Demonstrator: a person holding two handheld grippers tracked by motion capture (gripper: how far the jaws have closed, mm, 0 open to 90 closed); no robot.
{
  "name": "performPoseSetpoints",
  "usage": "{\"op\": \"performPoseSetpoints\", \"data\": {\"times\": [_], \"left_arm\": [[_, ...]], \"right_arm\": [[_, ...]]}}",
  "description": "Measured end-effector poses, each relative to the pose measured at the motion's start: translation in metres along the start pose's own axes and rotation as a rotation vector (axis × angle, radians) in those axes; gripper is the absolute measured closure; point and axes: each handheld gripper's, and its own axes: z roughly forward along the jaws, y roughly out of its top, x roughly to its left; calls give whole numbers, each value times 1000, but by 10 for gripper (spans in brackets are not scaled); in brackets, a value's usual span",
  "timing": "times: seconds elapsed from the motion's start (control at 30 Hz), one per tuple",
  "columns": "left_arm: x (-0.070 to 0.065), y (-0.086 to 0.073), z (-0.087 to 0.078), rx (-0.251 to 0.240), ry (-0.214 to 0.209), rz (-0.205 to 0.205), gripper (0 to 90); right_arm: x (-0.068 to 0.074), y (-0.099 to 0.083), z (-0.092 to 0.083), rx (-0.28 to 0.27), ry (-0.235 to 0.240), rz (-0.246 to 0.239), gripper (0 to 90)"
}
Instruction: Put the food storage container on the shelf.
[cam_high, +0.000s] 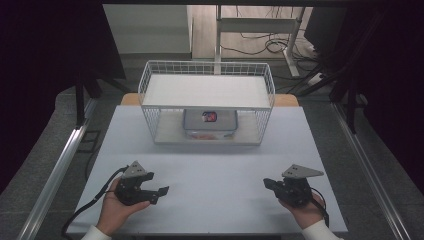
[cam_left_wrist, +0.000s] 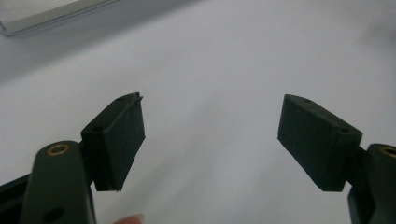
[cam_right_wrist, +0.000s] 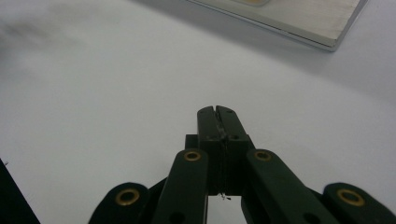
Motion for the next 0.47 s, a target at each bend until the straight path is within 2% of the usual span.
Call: {"op": "performPoseSetpoints", "data": {"times": [0.07, 0.13, 0.23, 0.27, 0.33, 0.47], "left_arm": [[0, 0, 0, 3, 6, 10, 223], [0, -1, 1, 6, 10, 16, 217], [1, -1, 2, 11, 16, 27, 214], [1, -1, 2, 10, 15, 28, 214], [1, -1, 2, 10, 15, 29, 213], [1, -1, 2, 8, 18, 28, 213]], "right_arm": [[1, 0, 1, 5, 0, -10, 867], [3, 0, 2, 2, 3, -17, 790], [4, 0, 2, -46, -6, -17, 425], [4, 1, 2, -52, -12, -14, 378], [5, 1, 2, -58, -20, -5, 309], [5, 1, 4, -55, -22, -1, 262]]}}
